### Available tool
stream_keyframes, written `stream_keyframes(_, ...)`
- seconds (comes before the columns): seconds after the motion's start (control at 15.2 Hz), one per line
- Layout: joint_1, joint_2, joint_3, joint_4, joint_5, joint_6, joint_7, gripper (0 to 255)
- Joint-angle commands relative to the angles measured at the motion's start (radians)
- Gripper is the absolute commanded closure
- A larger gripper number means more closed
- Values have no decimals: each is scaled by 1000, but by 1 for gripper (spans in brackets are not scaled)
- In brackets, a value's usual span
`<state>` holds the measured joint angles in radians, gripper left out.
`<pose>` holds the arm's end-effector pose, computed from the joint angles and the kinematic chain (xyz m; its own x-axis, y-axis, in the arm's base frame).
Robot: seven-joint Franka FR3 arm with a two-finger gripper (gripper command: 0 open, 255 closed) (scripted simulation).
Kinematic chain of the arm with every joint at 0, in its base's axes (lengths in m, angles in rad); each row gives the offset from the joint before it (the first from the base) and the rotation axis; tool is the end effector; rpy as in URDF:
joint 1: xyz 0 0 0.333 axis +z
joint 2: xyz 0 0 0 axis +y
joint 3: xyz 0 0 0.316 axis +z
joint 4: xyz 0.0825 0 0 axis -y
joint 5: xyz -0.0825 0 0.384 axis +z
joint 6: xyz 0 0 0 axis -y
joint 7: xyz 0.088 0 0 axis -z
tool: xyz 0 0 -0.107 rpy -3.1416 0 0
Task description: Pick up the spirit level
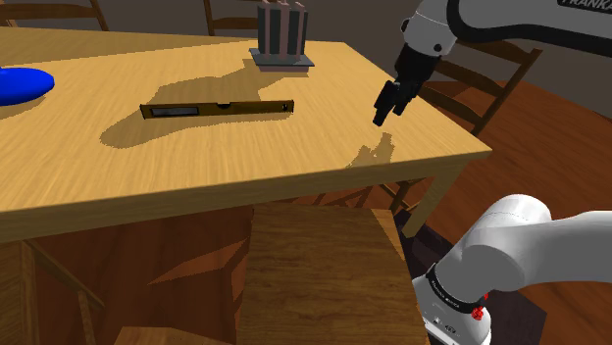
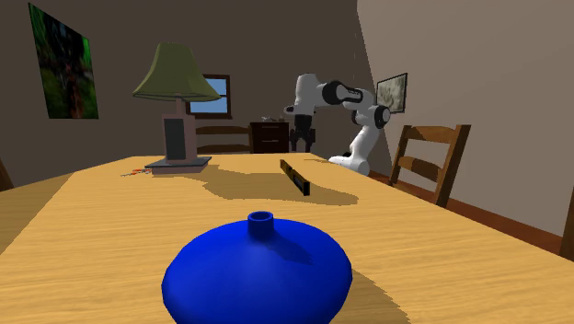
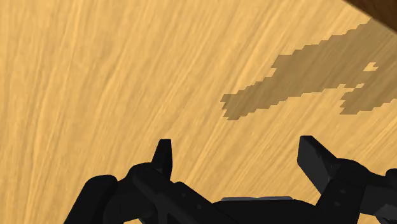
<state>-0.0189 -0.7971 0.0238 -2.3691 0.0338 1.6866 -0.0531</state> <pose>0.3154 0.0071 0.5985 0.9922 0.0489 0.1149 0.0504 -0.9987 -0.0107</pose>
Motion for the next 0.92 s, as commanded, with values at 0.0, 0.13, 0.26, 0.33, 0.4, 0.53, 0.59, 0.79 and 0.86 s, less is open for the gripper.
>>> stream_keyframes(0.0,0,0,0,0,0,0,0,0)
stream_keyframes(0.13,24,84,-2,55,0,25,-49,0)
stream_keyframes(0.26,48,165,-2,113,2,45,-98,0)
stream_keyframes(0.33,60,205,-1,144,3,52,-122,0)
stream_keyframes(0.4,71,245,0,175,4,58,-146,0)
stream_keyframes(0.53,92,322,4,241,6,66,-193,0)
stream_keyframes(0.59,103,360,6,274,8,68,-216,0)
stream_keyframes(0.79,133,471,18,380,11,67,-284,0)
stream_keyframes(0.86,142,507,22,416,12,64,-306,0)
